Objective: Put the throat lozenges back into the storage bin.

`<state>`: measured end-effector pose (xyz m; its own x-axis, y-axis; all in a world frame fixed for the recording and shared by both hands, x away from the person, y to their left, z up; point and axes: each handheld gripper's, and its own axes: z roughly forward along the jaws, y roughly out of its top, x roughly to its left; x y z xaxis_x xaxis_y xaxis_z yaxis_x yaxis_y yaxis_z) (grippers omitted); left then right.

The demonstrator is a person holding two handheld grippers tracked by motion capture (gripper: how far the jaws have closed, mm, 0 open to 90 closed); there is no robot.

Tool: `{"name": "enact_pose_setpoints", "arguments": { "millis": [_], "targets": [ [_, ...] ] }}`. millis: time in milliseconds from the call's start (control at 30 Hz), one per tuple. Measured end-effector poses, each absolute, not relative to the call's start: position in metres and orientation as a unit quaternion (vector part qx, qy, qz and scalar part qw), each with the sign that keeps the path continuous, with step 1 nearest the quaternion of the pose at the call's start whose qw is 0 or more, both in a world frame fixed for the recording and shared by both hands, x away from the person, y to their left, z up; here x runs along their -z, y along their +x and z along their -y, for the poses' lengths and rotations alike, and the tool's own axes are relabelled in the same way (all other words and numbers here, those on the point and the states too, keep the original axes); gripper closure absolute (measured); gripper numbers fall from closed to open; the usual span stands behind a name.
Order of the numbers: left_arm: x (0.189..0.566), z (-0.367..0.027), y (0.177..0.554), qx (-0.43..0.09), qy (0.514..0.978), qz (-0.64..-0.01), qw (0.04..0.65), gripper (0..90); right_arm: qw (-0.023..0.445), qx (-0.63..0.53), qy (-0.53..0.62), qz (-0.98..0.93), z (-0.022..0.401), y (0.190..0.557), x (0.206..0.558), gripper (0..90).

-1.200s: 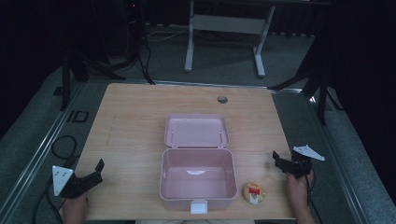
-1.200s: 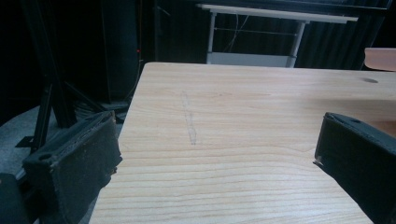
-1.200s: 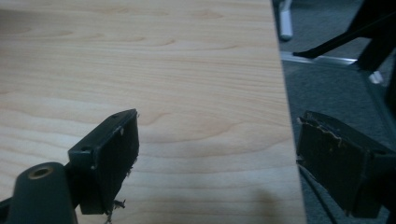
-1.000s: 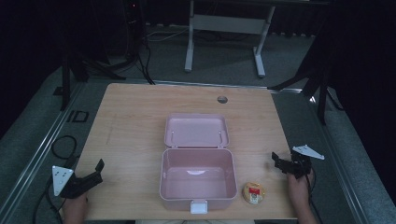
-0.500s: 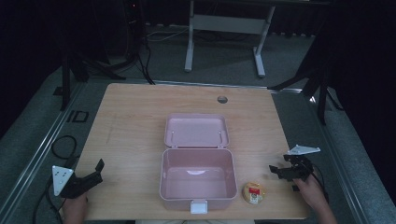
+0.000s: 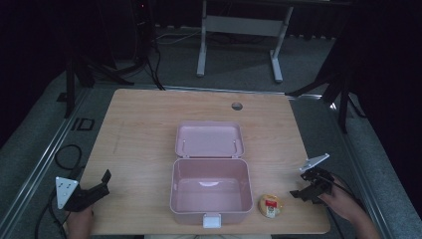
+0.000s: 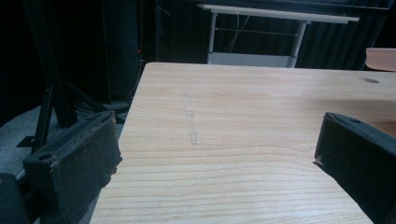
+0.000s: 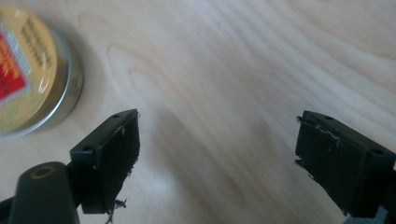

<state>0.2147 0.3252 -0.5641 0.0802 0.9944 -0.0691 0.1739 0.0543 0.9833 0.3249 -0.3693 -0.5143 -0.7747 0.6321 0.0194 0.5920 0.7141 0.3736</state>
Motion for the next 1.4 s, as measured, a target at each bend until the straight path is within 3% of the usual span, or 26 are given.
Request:
{"name": "enact_pose_setpoints", "arguments": {
  "millis": [633,967,1400],
  "targets": [
    [0.564,-0.325,0.215,-0.418,0.546,-0.534,0.492,0.4,-0.026,0.016,0.199,-0.980,0.331,0.311,0.501,14.5],
    [0.564,-0.325,0.214,-0.417,0.546,-0.534,0.493,0.4,-0.033,-0.009,0.147,-0.989,0.297,0.304,0.494,14.0],
    [0.564,-0.326,0.214,-0.416,0.547,-0.533,0.494,0.4,-0.043,0.000,0.078,-0.996,0.259,0.294,0.513,14.4]
  ]
}}
